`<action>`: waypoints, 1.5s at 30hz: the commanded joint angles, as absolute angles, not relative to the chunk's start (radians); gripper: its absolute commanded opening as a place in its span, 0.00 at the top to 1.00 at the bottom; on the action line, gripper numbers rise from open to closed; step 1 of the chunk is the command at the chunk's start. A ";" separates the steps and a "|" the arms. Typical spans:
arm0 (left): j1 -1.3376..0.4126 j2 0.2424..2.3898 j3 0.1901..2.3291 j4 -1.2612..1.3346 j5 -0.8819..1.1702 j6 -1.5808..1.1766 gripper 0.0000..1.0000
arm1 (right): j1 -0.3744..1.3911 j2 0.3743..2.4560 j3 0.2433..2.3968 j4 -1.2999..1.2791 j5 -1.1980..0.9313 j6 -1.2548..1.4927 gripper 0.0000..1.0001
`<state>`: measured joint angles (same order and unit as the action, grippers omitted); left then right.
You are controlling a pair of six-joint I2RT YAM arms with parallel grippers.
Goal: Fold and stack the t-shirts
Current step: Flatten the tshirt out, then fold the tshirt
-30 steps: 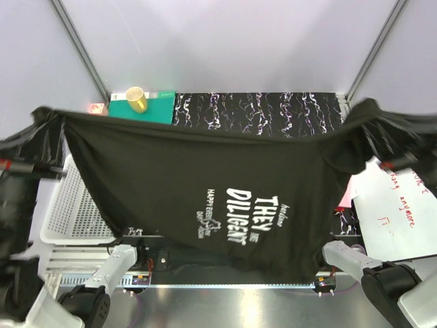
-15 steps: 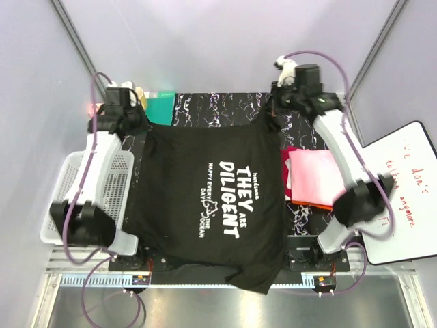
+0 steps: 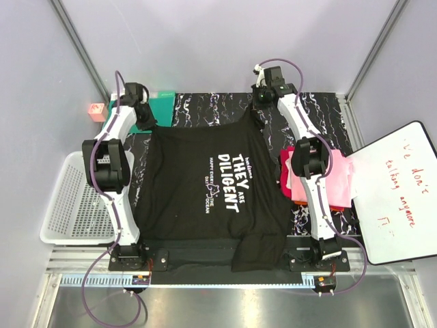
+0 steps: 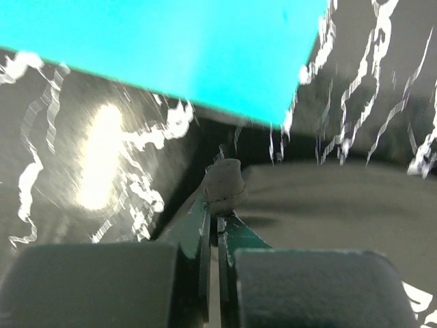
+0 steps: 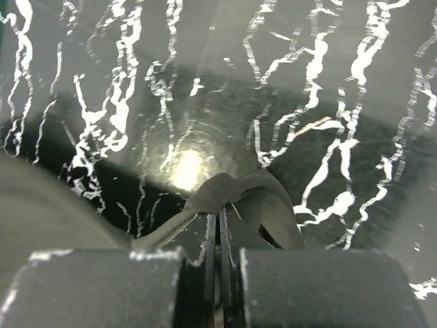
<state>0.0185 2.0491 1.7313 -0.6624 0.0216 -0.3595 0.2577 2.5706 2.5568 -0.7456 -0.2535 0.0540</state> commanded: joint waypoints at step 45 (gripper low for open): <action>0.077 2.187 2.065 -0.749 0.051 -0.319 1.00 | 0.229 2.740 2.652 -0.739 -0.196 0.150 0.78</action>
<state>0.0704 2.1838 2.0045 -0.7658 0.0227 -0.3214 0.2279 2.7342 2.6125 -0.7460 -0.2024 0.1326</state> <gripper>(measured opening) 0.024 0.379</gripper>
